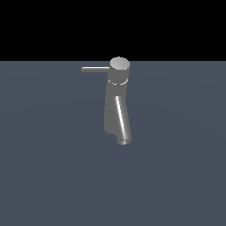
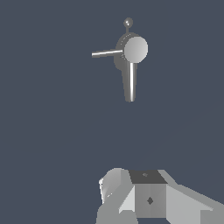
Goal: Turn on the faucet by rotating a designated handle.
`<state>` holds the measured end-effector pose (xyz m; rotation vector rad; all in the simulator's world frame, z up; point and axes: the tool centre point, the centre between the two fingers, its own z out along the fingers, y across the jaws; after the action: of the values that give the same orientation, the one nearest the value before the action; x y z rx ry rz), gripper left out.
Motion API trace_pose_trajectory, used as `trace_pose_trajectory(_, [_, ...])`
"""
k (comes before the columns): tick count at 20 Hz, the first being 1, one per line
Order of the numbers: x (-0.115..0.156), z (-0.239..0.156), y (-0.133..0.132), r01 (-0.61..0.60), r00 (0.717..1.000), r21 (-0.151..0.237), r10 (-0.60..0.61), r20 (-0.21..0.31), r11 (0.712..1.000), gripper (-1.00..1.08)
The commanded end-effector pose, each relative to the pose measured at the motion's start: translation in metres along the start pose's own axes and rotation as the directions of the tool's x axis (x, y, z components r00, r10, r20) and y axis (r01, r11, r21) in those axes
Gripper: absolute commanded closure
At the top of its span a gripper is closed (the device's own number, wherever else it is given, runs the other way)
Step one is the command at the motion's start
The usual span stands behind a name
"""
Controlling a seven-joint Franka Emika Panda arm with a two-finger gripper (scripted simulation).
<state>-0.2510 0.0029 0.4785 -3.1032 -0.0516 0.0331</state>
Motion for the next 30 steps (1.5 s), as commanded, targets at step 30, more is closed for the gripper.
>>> trace_pose_trajectory(30, [0.054,0.082,-0.044,-0.464,0.864,0.199,0.491,-0.116,0.863,1.08])
